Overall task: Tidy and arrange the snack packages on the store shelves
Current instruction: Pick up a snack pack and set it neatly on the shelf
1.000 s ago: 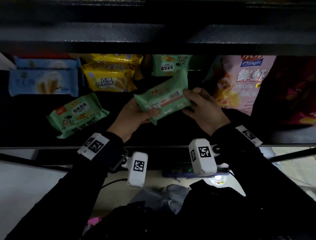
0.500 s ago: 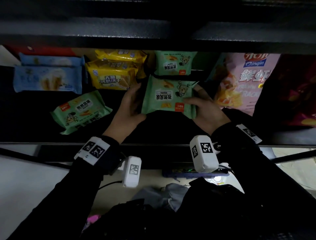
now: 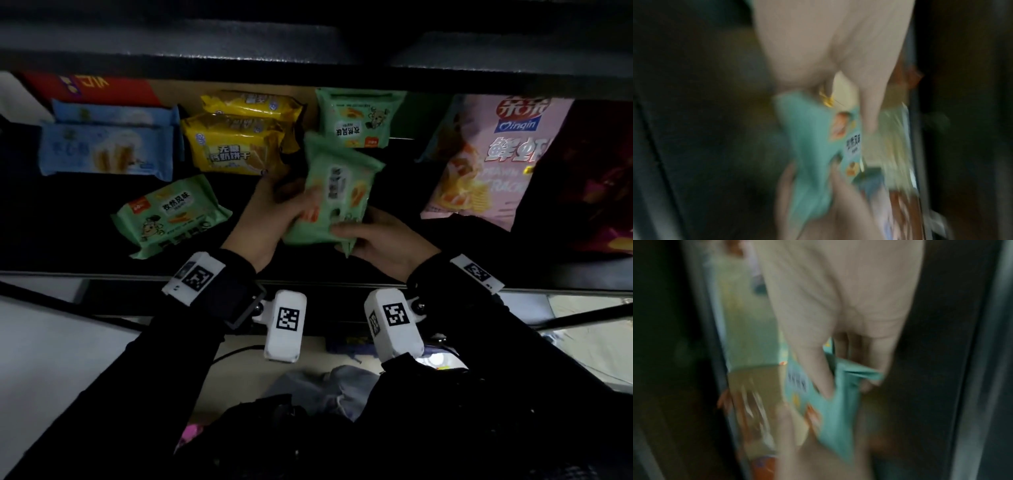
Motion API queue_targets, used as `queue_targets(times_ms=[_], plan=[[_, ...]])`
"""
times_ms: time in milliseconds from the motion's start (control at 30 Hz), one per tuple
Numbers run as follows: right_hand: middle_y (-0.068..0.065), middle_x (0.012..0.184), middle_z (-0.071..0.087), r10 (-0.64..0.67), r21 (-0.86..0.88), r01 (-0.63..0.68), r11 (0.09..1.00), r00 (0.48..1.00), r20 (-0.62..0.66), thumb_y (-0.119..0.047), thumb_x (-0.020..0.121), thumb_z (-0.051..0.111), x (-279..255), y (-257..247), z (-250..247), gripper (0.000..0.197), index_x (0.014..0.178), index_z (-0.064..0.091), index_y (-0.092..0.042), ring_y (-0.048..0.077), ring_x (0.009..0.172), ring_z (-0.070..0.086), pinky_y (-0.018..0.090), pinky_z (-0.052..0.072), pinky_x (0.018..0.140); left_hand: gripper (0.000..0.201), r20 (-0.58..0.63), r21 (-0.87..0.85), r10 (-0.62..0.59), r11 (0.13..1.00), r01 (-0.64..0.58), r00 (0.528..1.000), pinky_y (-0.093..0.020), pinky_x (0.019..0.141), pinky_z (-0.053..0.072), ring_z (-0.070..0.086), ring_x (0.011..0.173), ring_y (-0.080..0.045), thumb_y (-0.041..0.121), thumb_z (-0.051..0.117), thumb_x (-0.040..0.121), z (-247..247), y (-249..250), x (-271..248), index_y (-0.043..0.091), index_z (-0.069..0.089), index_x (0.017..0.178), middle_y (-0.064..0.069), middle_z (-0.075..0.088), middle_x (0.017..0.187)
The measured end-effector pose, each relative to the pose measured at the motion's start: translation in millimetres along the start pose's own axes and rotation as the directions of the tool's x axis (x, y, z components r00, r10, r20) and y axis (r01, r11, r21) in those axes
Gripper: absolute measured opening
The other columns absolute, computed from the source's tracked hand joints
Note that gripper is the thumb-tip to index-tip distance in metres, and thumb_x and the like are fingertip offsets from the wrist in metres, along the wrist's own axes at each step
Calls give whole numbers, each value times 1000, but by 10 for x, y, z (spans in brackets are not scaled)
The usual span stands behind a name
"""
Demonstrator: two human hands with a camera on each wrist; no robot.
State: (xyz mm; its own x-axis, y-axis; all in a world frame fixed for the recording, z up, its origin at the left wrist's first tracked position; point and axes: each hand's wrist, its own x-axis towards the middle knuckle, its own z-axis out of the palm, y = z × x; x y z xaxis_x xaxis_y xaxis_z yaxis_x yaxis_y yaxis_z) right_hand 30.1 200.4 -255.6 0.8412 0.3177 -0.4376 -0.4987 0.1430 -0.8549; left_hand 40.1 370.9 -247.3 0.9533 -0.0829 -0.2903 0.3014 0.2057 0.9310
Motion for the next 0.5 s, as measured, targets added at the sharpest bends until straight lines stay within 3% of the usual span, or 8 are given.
queue_targets(times_ms=[67,167,267,333,400,500], plan=[[5,117,67,-22,119,23,993,1000,-8,-3,88,60,6,11,31,41,127,53,-9,16,103,66,27,55,81,55,7,209,-8,978,6,1000,-28,81,55,65,104,-15,18,74,82,41,-68,-32,15,49,131,-2,67,116],[-3,118,67,-11,15,11,1000,1000,-27,-22,88,65,9,2,-4,37,123,56,-22,14,113,61,37,48,94,41,-35,190,0,982,7,999,-20,69,55,68,94,-9,20,78,77,-79,-91,-80,25,57,112,3,69,106],[-7,102,69,-26,127,48,991,986,-168,-29,91,59,35,-67,-149,22,113,57,-25,12,98,65,31,48,81,40,-38,275,-70,958,77,997,-20,65,56,70,90,-8,31,81,66,-310,62,-113,28,62,102,6,69,107],[-7,99,67,-23,93,48,994,966,-259,-26,94,54,55,-96,-221,13,108,56,-25,9,89,66,27,48,75,38,-104,412,-67,905,104,992,-23,63,56,68,92,-10,31,79,73,-446,165,-107,27,62,106,4,67,110],[-5,100,66,-22,-44,9,999,953,-302,-22,95,53,80,-73,-262,11,104,58,-24,7,87,64,24,48,73,46,-198,587,-28,797,142,980,-27,65,51,63,95,-14,35,76,79,-568,244,-87,21,57,119,-1,63,114],[-2,95,64,-99,-230,13,973,927,-363,-16,94,56,131,-5,-282,14,107,59,-19,8,83,61,18,50,69,52,-274,840,100,508,188,957,-34,80,42,56,106,-29,40,68,85,-662,288,-61,14,54,127,-11,59,122]])
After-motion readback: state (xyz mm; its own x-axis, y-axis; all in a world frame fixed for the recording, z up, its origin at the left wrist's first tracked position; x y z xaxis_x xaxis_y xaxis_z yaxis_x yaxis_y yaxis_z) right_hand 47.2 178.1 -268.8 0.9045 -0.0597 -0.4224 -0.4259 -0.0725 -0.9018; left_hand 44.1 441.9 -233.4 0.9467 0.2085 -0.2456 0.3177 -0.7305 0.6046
